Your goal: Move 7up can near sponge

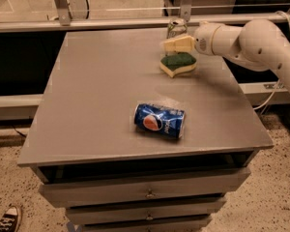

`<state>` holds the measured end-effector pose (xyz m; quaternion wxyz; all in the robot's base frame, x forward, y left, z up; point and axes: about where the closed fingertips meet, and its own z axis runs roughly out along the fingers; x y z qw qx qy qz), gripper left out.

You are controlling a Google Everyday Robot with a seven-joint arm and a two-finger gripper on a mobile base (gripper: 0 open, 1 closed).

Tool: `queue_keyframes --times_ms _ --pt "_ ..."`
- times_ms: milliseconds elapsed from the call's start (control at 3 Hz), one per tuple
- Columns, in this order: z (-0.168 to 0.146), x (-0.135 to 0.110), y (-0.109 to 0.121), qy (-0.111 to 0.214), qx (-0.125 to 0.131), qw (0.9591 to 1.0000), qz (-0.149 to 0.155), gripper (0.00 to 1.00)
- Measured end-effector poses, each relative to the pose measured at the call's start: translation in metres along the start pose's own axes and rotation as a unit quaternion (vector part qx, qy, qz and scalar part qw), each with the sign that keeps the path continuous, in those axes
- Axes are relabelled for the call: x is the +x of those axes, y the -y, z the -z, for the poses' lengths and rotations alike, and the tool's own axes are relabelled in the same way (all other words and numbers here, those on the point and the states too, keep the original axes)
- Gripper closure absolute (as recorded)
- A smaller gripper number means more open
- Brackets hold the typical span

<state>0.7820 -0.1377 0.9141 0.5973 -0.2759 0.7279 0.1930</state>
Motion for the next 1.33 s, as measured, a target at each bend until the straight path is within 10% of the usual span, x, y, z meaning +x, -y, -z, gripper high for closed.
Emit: queue_keyframes --times_ms 667,1333 --pt "0.132 -0.058 0.003 0.029 -0.042 0.9962 0.071 0.00" --pt "0.143 -0.054 -0.009 0.021 -0.070 0.9944 0.076 0.00"
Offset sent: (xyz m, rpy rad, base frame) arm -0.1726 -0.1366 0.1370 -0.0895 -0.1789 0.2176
